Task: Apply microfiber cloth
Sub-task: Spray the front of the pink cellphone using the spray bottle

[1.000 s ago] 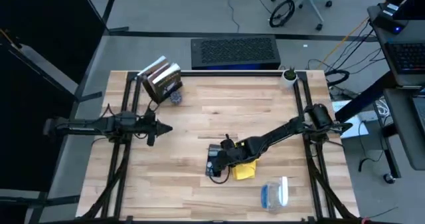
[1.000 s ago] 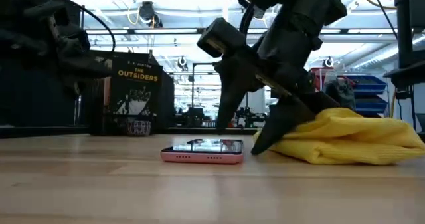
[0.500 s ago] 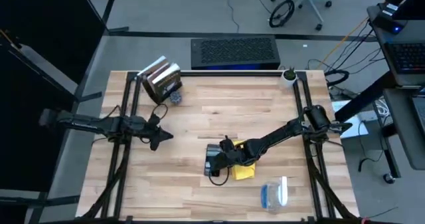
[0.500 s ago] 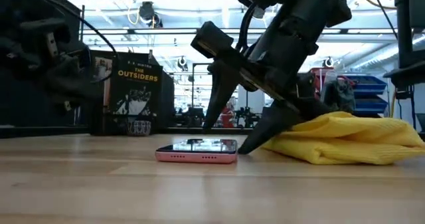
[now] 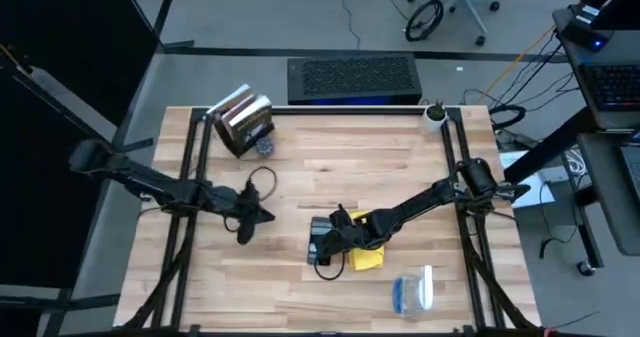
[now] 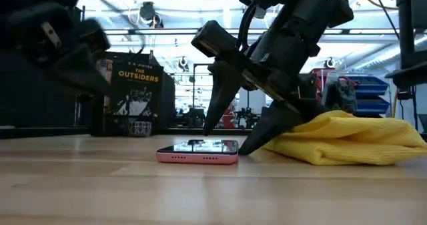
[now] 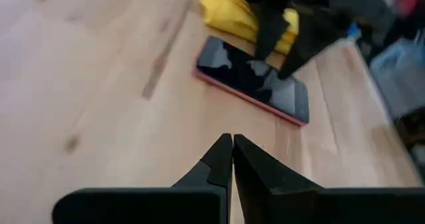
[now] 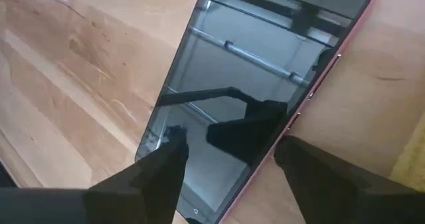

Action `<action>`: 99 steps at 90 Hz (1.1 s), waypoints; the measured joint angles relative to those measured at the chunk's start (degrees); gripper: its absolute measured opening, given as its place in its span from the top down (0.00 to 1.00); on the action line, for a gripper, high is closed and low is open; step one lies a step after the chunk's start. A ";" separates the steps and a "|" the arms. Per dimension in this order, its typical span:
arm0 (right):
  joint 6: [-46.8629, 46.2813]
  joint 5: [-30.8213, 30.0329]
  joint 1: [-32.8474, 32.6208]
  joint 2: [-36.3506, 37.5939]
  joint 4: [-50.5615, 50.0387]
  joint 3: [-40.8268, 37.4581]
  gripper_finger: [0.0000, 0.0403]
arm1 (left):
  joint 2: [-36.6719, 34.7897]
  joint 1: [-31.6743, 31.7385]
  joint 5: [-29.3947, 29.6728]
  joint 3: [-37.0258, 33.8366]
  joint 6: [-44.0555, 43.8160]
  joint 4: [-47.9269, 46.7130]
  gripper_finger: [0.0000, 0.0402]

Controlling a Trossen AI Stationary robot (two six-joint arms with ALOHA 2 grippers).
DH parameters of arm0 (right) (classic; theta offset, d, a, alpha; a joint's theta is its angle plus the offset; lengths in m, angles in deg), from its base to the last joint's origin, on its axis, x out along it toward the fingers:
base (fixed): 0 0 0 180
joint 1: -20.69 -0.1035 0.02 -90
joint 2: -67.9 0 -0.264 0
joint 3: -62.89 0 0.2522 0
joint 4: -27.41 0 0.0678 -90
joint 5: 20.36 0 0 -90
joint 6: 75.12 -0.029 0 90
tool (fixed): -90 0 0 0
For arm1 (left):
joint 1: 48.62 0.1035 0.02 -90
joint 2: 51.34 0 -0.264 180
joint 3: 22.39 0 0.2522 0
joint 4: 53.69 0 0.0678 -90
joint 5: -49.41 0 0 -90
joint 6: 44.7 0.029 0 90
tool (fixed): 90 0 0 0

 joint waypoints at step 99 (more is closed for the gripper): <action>-1.46 -5.01 -1.54 -0.35 1.59 -0.28 0.43 | 44.40 -5.25 -0.47 23.37 14.43 13.31 1.00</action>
